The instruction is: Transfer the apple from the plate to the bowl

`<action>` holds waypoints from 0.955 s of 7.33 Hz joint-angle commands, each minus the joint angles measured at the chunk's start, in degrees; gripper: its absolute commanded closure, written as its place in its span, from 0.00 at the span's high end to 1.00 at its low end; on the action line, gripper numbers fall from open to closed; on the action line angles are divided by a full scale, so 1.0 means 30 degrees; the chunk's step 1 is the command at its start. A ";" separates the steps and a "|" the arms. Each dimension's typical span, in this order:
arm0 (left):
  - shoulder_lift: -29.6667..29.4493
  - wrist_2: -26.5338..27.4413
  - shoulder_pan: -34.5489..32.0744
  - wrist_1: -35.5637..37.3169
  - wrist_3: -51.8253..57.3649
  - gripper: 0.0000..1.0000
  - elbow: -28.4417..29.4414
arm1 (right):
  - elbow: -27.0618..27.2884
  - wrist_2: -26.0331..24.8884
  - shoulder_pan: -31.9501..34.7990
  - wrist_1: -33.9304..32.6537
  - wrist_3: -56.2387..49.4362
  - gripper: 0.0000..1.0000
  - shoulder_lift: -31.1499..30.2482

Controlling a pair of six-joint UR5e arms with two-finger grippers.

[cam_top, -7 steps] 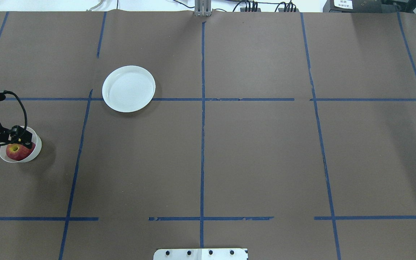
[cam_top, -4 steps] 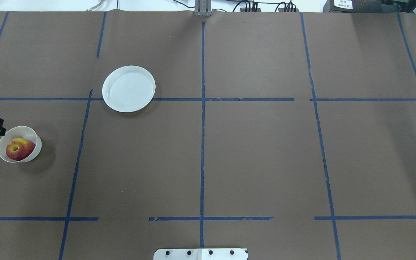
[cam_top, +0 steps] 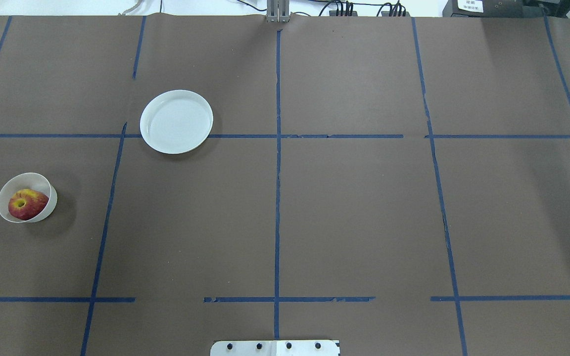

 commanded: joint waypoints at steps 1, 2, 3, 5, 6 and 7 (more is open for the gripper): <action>0.0843 -0.0118 -0.5015 0.0021 0.5970 1.00 0.2199 | 0.0029 0.0000 0.0000 0.0000 0.0008 1.00 0.0001; 0.0816 -0.0147 -0.5241 0.0108 0.5996 1.00 0.2239 | 0.0000 0.0000 0.0000 0.0000 0.0008 1.00 0.0001; 0.0554 -0.0409 -0.5243 0.0196 0.5967 1.00 0.2500 | 0.0000 0.0000 0.0000 0.0000 0.0008 1.00 0.0001; 0.0435 -0.1781 -0.5214 0.0110 0.4600 1.00 0.3201 | 0.0000 0.0000 0.0000 0.0000 0.0008 1.00 0.0001; 0.0434 -0.1672 -0.5214 0.0080 0.4503 1.00 0.3177 | 0.0000 0.0000 0.0000 0.0000 0.0008 1.00 0.0001; 0.0579 -0.1526 -0.5214 0.0021 0.4647 1.00 0.3322 | 0.0000 0.0000 0.0000 0.0000 0.0008 1.00 0.0001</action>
